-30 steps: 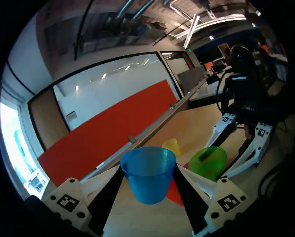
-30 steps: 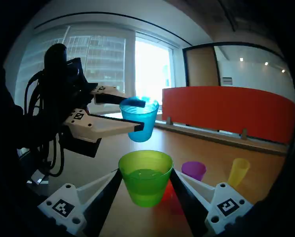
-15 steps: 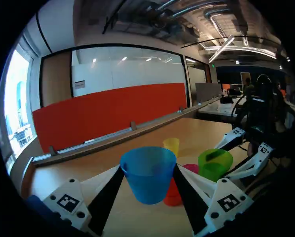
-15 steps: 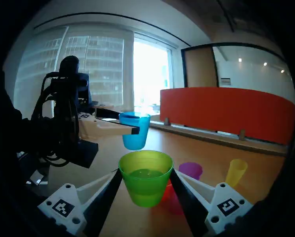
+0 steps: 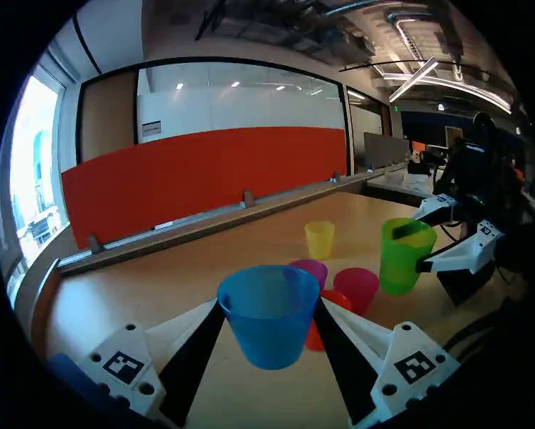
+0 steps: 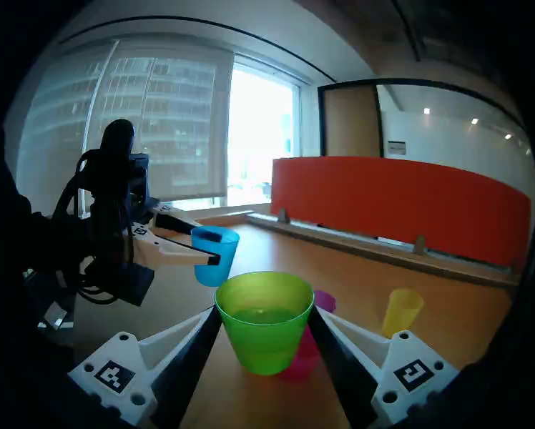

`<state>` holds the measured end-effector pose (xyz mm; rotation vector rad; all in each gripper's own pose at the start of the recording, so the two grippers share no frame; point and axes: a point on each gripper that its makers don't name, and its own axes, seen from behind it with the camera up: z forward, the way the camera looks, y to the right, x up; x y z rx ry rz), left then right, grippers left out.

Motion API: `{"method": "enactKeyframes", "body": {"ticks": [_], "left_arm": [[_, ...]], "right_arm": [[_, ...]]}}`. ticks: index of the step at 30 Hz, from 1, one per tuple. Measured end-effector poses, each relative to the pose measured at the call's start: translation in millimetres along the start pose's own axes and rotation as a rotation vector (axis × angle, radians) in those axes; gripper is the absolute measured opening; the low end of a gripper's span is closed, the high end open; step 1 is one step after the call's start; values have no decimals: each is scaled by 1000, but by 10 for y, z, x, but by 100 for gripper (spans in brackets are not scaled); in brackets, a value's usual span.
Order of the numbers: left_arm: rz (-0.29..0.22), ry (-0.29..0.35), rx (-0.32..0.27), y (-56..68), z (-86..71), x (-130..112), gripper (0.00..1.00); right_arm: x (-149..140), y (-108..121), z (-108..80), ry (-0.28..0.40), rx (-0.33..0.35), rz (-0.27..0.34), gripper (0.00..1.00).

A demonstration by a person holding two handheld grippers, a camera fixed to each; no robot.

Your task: Pour water

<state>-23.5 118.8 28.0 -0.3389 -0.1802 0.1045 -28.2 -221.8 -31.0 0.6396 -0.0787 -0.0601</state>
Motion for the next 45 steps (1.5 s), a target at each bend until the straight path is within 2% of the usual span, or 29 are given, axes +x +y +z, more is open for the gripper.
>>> {"method": "enactKeyframes", "body": {"ticks": [8, 18, 28, 37, 45], "left_arm": [[-40, -48, -8, -40, 100, -198, 85], [-13, -103, -11, -76, 188, -380, 85], [-7, -153, -9, -107, 299, -548, 85], [-29, -201, -14, -119, 372, -677, 85], [-42, -212, -1, -176, 404, -713, 85]], "right_arm": [[-139, 269, -125, -51, -47, -19, 90], [-377, 598, -216, -132, -86, -16, 90], [-688, 895, -326, -232, -112, -7, 90], [-862, 1046, -352, -291, -119, -2, 90], [-978, 1139, -354, -323, -126, -1, 90]]}}
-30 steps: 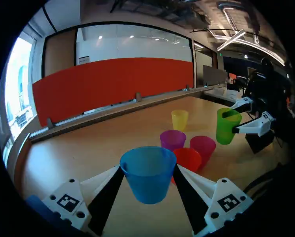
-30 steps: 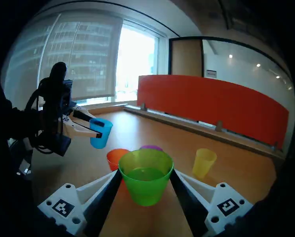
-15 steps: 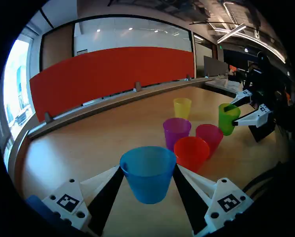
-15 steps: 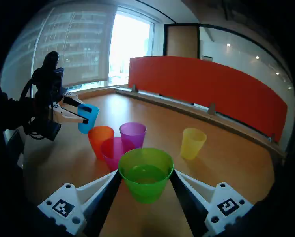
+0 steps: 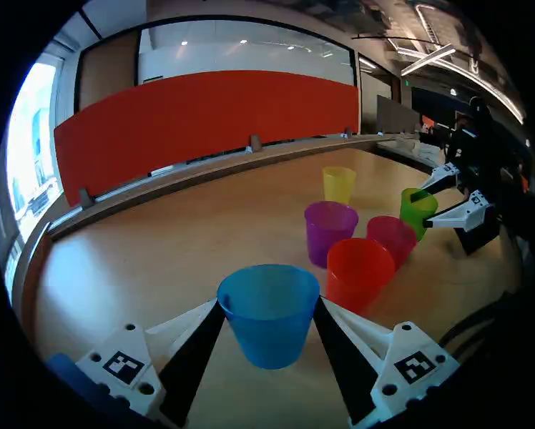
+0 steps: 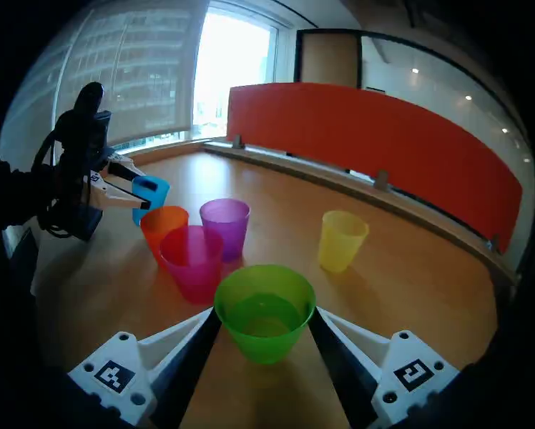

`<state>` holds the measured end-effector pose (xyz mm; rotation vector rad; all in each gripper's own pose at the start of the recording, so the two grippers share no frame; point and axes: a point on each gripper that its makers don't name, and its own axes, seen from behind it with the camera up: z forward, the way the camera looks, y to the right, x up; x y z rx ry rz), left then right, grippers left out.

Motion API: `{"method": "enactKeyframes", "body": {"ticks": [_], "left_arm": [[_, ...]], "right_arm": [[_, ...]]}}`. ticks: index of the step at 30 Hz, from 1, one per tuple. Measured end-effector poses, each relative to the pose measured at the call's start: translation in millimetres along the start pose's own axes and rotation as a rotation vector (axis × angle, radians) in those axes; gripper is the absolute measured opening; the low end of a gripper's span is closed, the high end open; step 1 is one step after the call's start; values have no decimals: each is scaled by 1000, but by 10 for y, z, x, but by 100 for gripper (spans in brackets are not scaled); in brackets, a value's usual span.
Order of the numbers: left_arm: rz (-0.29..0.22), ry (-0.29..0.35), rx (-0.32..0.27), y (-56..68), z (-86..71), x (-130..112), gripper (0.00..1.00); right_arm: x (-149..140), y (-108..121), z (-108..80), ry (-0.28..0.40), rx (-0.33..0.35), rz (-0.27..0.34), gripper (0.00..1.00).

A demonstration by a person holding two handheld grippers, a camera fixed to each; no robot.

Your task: Pour water

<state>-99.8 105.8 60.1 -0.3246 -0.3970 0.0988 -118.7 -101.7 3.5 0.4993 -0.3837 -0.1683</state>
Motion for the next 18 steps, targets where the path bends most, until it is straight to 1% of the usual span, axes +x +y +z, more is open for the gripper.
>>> {"method": "enactKeyframes", "body": {"ticks": [5, 8, 18], "left_arm": [[2, -2, 6, -17, 3, -14, 85], [-3, -2, 0, -1, 10, -16, 85], [0, 0, 4, -15, 48, 3, 85]], "right_arm": [[-101, 57, 39, -20, -3, 20, 90], [-129, 64, 47, -24, -1, 28, 90], [-162, 62, -2, -31, 5, 48, 90]]}}
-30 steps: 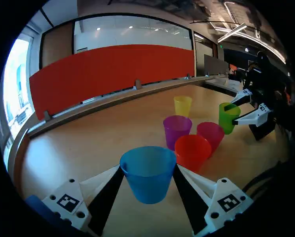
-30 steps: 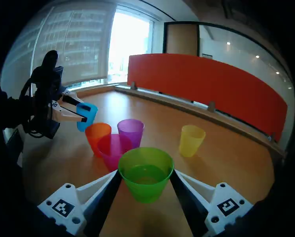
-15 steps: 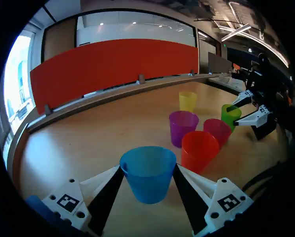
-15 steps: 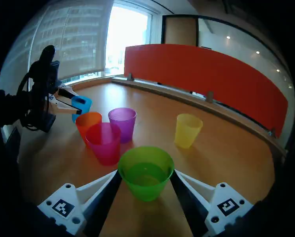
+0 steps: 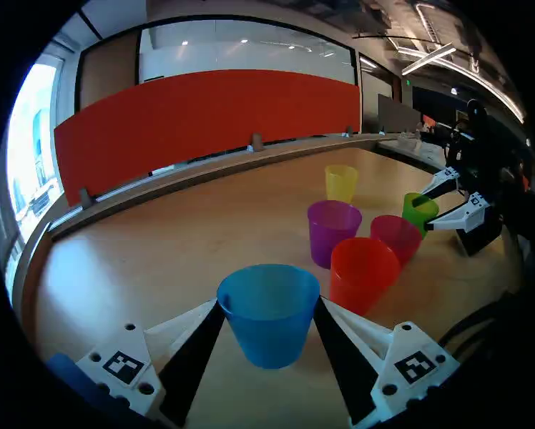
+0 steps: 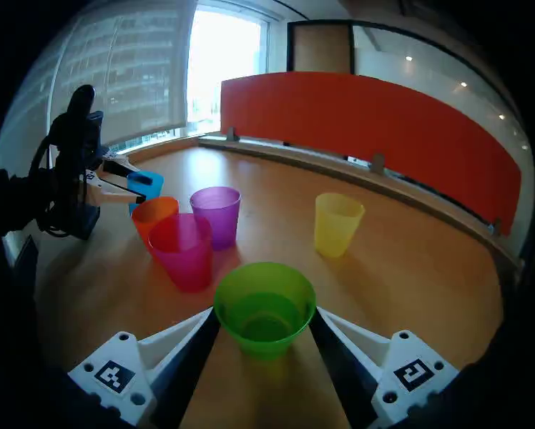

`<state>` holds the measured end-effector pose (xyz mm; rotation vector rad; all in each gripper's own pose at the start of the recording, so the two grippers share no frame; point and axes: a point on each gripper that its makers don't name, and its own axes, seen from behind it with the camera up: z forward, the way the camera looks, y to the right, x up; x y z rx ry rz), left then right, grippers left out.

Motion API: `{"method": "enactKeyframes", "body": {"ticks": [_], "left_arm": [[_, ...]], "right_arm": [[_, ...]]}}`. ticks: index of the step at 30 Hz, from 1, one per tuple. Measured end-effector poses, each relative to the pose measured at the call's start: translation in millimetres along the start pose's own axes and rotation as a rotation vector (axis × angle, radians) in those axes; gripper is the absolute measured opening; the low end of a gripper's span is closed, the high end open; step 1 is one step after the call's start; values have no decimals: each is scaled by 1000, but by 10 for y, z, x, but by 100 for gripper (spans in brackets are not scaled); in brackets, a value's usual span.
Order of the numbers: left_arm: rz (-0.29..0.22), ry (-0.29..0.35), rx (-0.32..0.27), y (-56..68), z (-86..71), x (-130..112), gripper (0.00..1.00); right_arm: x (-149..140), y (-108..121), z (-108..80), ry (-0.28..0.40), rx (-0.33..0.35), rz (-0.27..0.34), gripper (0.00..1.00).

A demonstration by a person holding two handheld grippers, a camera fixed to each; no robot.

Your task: Pour water

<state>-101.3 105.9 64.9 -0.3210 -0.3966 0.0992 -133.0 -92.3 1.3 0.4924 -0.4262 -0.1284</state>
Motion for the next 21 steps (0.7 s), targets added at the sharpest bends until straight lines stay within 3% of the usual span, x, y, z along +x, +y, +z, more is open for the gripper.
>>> {"method": "enactKeyframes", "body": {"ticks": [21], "left_arm": [[-12, -15, -10, 41, 5, -102, 85]], "right_arm": [[-13, 31, -51, -8, -24, 6, 95]]}}
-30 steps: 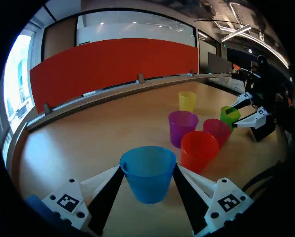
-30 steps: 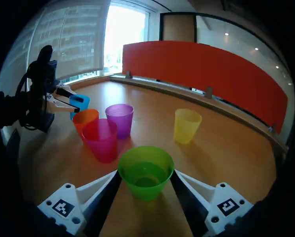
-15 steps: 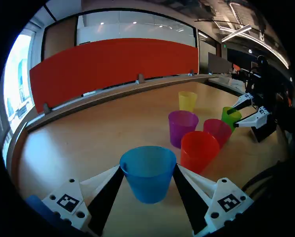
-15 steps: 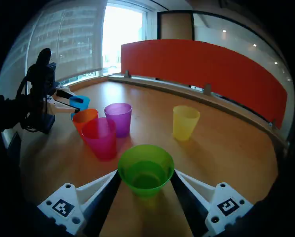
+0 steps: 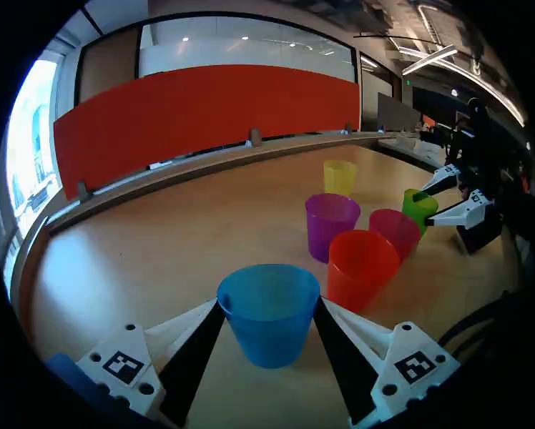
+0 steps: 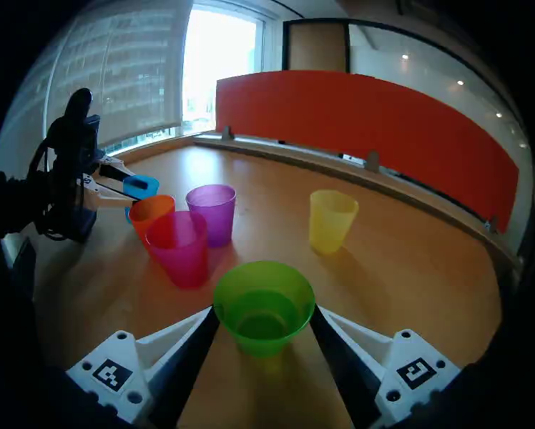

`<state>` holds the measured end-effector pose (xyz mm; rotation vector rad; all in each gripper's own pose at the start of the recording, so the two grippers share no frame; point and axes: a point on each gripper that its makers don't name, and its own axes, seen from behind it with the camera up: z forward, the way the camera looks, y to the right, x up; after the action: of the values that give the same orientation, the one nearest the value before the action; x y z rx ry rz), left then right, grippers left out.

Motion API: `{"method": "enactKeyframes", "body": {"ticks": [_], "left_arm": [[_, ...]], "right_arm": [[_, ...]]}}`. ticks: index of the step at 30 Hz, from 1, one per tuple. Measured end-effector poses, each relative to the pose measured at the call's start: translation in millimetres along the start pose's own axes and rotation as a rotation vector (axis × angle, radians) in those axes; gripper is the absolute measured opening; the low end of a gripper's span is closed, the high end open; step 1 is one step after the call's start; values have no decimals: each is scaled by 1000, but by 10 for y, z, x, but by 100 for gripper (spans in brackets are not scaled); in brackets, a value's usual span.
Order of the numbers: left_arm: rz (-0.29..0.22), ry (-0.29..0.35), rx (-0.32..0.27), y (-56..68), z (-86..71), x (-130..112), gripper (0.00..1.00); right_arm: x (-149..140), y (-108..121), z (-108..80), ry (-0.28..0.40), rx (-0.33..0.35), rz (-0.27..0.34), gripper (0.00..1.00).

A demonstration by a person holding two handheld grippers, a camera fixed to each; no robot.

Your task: Pour water

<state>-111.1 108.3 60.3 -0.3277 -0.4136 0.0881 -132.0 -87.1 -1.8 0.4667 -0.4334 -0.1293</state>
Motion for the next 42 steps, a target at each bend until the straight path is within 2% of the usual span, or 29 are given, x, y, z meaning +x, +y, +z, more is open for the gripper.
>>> {"method": "enactKeyframes", "body": {"ticks": [7, 20, 26, 35, 42], "left_arm": [[-2, 6, -2, 16, 18, -17, 85], [27, -8, -6, 48, -12, -81, 86], [50, -42, 2, 51, -46, -164, 86], [29, -82, -1, 25, -67, -234, 87], [48, -100, -2, 11, -123, -240, 88]], "right_arm": [[-54, 10, 11, -16, -6, -6, 100], [-105, 5, -21, -26, -12, -13, 100], [-101, 1, -37, -26, -14, -14, 100], [-121, -43, -90, -32, -14, -21, 100], [-122, -58, -140, -28, -20, -16, 100]]}}
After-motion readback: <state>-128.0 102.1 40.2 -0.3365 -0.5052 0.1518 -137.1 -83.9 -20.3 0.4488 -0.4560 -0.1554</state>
